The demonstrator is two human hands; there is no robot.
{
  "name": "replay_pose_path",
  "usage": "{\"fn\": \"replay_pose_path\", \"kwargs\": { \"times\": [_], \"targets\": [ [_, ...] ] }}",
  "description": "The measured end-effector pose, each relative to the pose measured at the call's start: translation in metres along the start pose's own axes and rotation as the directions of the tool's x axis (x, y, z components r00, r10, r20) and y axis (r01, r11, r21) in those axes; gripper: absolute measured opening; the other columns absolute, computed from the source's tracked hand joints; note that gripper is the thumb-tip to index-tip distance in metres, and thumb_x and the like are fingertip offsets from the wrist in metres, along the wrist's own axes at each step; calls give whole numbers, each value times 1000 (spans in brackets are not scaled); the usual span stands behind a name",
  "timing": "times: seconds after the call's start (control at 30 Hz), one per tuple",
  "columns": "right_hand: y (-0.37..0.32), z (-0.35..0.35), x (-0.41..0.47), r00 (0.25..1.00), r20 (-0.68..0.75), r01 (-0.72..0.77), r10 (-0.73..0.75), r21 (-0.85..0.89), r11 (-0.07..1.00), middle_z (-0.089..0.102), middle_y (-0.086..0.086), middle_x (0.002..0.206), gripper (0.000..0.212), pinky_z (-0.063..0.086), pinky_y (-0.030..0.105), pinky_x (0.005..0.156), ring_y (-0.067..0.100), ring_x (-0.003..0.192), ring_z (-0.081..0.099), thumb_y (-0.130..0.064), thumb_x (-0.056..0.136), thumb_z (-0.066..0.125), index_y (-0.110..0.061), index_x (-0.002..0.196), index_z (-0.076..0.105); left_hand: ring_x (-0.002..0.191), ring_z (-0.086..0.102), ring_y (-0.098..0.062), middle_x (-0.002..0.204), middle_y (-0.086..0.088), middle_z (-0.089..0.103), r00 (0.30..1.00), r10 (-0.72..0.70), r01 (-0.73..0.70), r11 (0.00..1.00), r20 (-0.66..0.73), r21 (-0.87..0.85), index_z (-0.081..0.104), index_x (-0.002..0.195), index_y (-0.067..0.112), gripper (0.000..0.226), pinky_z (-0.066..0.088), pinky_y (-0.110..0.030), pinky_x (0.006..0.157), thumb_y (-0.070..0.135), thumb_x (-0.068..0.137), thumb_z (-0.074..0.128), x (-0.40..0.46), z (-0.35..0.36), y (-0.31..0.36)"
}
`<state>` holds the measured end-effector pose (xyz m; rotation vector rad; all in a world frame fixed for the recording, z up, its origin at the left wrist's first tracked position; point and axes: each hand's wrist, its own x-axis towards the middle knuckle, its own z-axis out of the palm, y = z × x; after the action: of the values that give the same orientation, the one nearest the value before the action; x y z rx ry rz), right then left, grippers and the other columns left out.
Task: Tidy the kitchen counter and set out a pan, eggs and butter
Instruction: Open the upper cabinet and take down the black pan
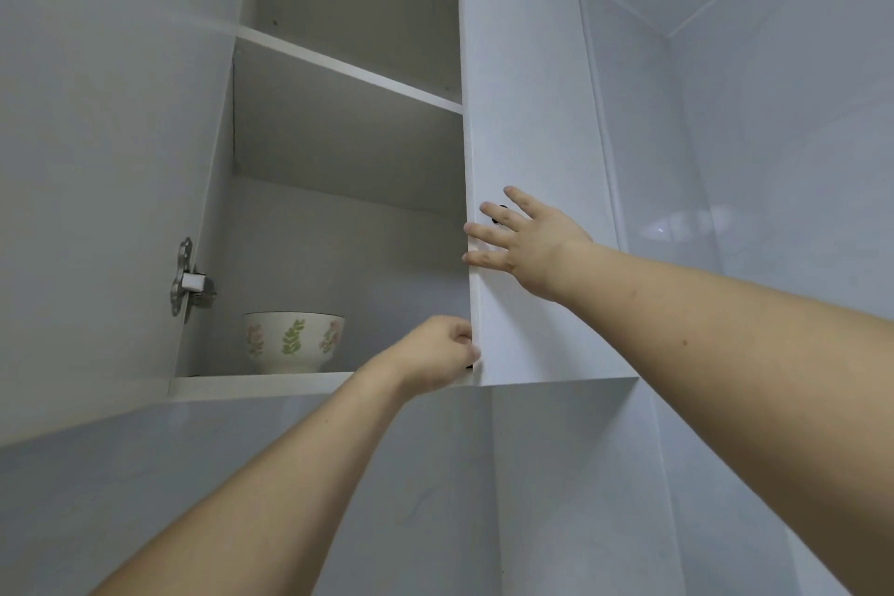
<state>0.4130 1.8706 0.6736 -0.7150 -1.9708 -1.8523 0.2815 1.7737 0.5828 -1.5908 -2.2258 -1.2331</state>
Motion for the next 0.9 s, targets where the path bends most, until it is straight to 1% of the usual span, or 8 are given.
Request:
{"fn": "replay_pose_path", "kwargs": {
  "times": [0.1,0.17,0.27,0.47,0.57,0.73,0.87,0.9],
  "targets": [
    [9,-5,-12,1000,18,15,-14,-26,1000,-20,-2,159,70,-12,53,116,27,146,-19,-22,100,32,-37,149,-16,82,58,-19,90,-5,68,995,17,-24,997,-95,-68,66,96,6,29,43,-33,78,31,90,53,-4,6,7],
    [17,-6,-20,1000,14,18,-18,-30,999,-19,-2,160,70,-12,53,116,27,147,-18,-23,100,33,-37,150,-15,77,57,-18,82,-7,68,989,42,-56,994,-142,-96,65,87,0,35,45,-34,76,33,88,55,-7,10,17],
    [34,-5,-35,1000,11,25,-25,-31,999,-15,-3,160,70,-12,53,116,28,147,-15,-21,100,33,-37,150,-14,78,71,-26,80,-13,74,989,63,-82,987,-136,-141,67,82,-9,36,54,-43,86,26,86,57,-11,12,38],
    [66,2,-72,998,-5,61,-61,-55,997,-10,0,161,69,-9,49,118,26,148,-10,-20,100,32,-35,151,-11,69,73,-19,67,-11,73,983,76,-98,987,-167,-128,74,72,-4,25,58,-27,71,15,85,63,-26,23,84],
    [83,4,-90,998,8,69,-69,-95,993,-7,1,161,69,-8,48,118,26,148,-9,-21,100,35,-35,151,-9,67,72,-19,63,-8,72,981,78,-101,987,-175,-123,73,71,-3,25,51,-22,58,18,83,66,-30,35,106],
    [112,7,-115,994,64,101,-93,-138,985,-1,1,160,68,-5,48,118,25,148,-8,-20,99,36,-36,151,-4,67,72,-20,64,-7,72,982,106,-118,991,-159,-67,73,75,-5,22,55,-27,66,16,81,66,-32,54,144],
    [131,10,-129,979,166,157,-118,-246,957,-7,0,161,68,-3,48,118,25,148,-11,-23,100,34,-37,150,-10,66,72,-22,68,-11,73,986,104,-117,988,-130,-97,72,79,-8,24,52,-19,56,15,82,67,-33,68,164],
    [133,9,-131,974,192,174,-121,-289,941,-12,0,161,68,-4,49,118,25,148,-13,-24,101,33,-36,150,-13,65,72,-23,68,-11,73,987,100,-113,988,-122,-108,71,80,-8,24,54,-20,57,15,82,68,-32,71,167]
  ]
}}
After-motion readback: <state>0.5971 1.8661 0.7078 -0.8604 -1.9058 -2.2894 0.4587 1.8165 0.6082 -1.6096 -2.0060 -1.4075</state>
